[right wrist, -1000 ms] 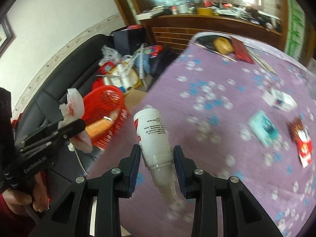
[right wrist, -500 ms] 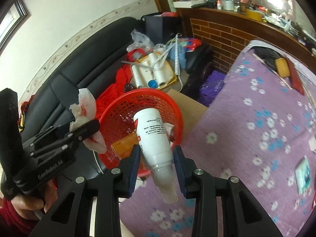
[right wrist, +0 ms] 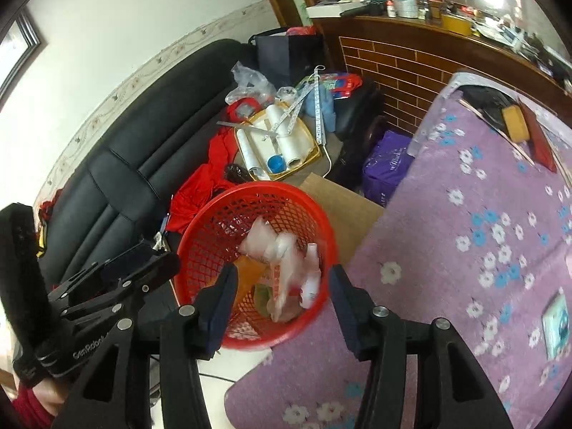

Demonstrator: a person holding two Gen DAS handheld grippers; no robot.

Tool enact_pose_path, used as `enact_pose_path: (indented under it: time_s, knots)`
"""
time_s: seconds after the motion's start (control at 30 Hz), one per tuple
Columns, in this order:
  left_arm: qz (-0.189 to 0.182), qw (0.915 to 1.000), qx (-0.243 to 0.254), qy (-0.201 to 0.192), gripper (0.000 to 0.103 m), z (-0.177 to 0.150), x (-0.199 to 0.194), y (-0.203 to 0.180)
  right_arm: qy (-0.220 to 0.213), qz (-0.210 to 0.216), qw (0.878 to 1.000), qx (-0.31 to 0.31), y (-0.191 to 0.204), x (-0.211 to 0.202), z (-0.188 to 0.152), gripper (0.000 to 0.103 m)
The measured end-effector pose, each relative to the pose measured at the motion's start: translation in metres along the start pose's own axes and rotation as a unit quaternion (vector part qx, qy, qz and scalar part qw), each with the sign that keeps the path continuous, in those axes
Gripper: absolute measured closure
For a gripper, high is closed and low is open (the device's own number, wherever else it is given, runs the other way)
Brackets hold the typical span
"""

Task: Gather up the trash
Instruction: 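Open both tools over the red basket to drop the bag and bottle, then move both tools back over the table, then grasp the red snack packet with the right tool while the left tool grasps the teal tissue pack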

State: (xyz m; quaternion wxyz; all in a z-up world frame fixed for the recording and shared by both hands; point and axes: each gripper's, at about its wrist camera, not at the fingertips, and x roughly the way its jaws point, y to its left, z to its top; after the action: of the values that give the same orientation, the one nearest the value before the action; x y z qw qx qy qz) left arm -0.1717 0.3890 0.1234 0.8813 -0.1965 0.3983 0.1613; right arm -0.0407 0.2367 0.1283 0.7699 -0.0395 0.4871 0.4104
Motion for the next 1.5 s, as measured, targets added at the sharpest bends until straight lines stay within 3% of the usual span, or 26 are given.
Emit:
enact_pose_path:
  time_s: [0.23, 0.43, 0.67, 0.77, 0.83, 0.93, 1.07, 1.2, 1.37, 1.5]
  knots:
    - [-0.036, 0.9975, 0.055, 0.027, 0.043, -0.039, 0.008, -0.054, 0.003, -0.033, 0.998, 0.058, -0.050, -0.034, -0.060, 0.046]
    - [-0.085, 0.9872, 0.122, 0.057, 0.043, -0.062, 0.022, -0.114, -0.008, -0.069, 0.989, 0.130, -0.104, -0.070, -0.109, 0.046]
    - [-0.132, 0.9718, 0.178, 0.079, 0.043, -0.085, 0.024, -0.186, -0.044, -0.135, 0.970, 0.199, -0.188, -0.138, -0.154, 0.046]
    - [-0.139, 0.9674, 0.194, 0.083, 0.043, -0.096, 0.023, -0.216, -0.054, -0.188, 0.959, 0.204, -0.231, -0.171, -0.166, 0.046]
    - [-0.142, 0.9660, 0.197, 0.089, 0.043, -0.102, 0.024, -0.230, -0.053, -0.214, 0.954, 0.205, -0.264, -0.188, -0.174, 0.035]
    - [-0.141, 0.9645, 0.203, 0.094, 0.043, -0.112, 0.024, -0.254, -0.050, -0.239, 0.946, 0.212, -0.311, -0.208, -0.184, 0.033]
    - [-0.134, 0.9646, 0.206, 0.096, 0.043, -0.124, 0.021, -0.273, -0.037, -0.249, 0.948, 0.194, -0.358, -0.215, -0.185, 0.030]
    - [-0.123, 0.9665, 0.201, 0.102, 0.043, -0.134, 0.021, -0.290, -0.022, -0.233, 0.958, 0.168, -0.393, -0.201, -0.176, 0.024]
    - [-0.112, 0.9672, 0.200, 0.108, 0.043, -0.142, 0.023, -0.304, 0.002, -0.217, 0.969, 0.119, -0.415, -0.174, -0.158, 0.022]
    - [-0.105, 0.9680, 0.200, 0.109, 0.043, -0.142, 0.026, -0.315, 0.027, -0.229, 0.970, 0.076, -0.429, -0.152, -0.145, 0.021]
